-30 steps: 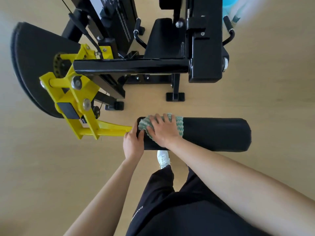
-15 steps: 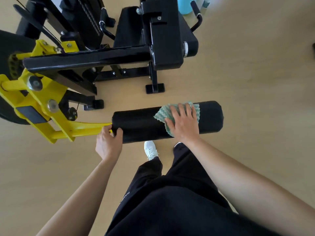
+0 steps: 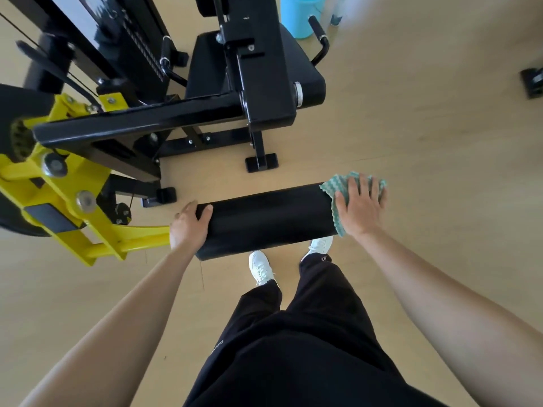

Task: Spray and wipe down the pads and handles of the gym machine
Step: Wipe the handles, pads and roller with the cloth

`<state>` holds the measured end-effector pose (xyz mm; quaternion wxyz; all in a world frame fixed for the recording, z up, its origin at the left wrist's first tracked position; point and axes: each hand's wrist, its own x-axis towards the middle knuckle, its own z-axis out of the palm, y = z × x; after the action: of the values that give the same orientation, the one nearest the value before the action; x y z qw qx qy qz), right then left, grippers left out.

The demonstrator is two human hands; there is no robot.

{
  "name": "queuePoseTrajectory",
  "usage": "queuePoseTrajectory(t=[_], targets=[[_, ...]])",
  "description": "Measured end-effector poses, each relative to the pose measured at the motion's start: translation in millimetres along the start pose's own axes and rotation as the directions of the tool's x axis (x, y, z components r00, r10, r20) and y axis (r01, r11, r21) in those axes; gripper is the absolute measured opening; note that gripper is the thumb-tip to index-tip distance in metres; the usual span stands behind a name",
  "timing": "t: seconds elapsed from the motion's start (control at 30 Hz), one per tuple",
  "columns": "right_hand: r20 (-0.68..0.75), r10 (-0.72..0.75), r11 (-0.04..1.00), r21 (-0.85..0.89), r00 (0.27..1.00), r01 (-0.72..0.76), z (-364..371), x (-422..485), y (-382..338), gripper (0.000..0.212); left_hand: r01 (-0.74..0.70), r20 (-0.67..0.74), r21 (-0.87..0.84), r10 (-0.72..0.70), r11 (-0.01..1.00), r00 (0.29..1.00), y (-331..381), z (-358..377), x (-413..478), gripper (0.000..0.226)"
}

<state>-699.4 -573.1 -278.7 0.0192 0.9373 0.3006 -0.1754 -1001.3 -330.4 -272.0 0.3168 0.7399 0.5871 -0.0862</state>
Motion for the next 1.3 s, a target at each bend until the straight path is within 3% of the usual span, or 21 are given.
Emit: queuePoseTrajectory(t=[0.17,0.33,0.5,0.63,0.8,0.9,0.97,1.17,1.3], targets=[[0.036,-0.112,0.993,-0.042,0.993,0.113,1,4,-22,0.065,-0.109,-0.112,0.001,0.108,0.994,0.988,-13,5,-34,0.062],[0.089,-0.289,0.951,-0.084,0.953,0.297,2,1,-70,0.064,-0.102,-0.143,-0.129,0.083,0.986,0.986,-24,13,-63,0.06],[0.178,-0.431,0.891,-0.074,0.885,0.449,10,-7,-129,0.055,-0.082,-0.163,-0.354,0.024,0.932,0.986,-28,17,-76,0.056],[0.223,-0.577,0.8,-0.039,0.786,0.598,18,-25,-193,0.052,-0.1,-0.176,-0.444,0.023,0.89,0.984,-33,13,-81,0.056],[0.226,-0.701,0.684,-0.054,0.676,0.727,33,-65,-262,0.057,0.057,-0.062,-0.705,-0.142,0.707,0.988,-48,13,-84,0.054],[0.209,-0.736,0.651,-0.038,0.643,0.758,39,-70,-255,0.063,0.1,-0.027,-0.787,-0.195,0.609,0.98,-48,10,-88,0.046],[0.193,-0.723,0.668,-0.051,0.663,0.743,37,-65,-231,0.068,0.101,-0.027,-0.787,-0.199,0.608,0.98,-48,10,-88,0.043],[0.107,-0.483,0.871,-0.049,0.869,0.489,23,-49,-150,0.075,0.121,-0.087,-0.685,-0.245,0.718,0.966,-43,-4,-68,0.027],[0.051,-0.294,0.955,-0.021,0.955,0.295,15,-36,-108,0.069,0.128,-0.098,-0.577,-0.224,0.807,0.97,-22,-18,-48,0.035]])
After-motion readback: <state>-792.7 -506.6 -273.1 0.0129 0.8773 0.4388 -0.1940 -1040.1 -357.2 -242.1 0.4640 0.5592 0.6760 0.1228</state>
